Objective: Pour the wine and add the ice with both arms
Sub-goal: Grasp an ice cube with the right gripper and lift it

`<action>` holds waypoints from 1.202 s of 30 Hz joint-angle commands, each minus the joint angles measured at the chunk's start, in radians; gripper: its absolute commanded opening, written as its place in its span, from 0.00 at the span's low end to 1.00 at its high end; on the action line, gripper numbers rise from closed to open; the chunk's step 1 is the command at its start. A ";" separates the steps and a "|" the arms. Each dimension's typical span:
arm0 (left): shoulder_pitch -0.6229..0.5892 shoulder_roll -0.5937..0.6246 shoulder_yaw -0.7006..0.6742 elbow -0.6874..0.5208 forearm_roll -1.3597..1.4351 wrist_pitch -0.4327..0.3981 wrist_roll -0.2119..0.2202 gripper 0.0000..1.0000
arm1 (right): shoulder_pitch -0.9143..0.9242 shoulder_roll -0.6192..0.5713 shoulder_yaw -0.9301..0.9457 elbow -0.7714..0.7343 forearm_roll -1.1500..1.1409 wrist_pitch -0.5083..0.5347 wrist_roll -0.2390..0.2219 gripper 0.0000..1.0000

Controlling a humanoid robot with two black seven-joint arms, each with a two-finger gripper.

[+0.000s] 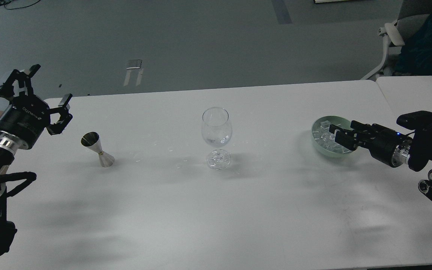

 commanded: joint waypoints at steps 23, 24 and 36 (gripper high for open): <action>0.000 0.001 -0.001 -0.002 0.000 0.000 0.000 0.97 | 0.054 0.047 -0.108 -0.071 -0.001 0.003 -0.004 0.51; 0.000 0.001 -0.001 -0.002 0.000 0.000 0.000 0.97 | 0.052 0.047 -0.108 -0.074 -0.001 0.003 -0.004 0.50; 0.000 0.001 -0.001 -0.002 0.000 0.000 0.000 0.97 | 0.051 0.048 -0.108 -0.083 -0.001 0.007 -0.024 0.30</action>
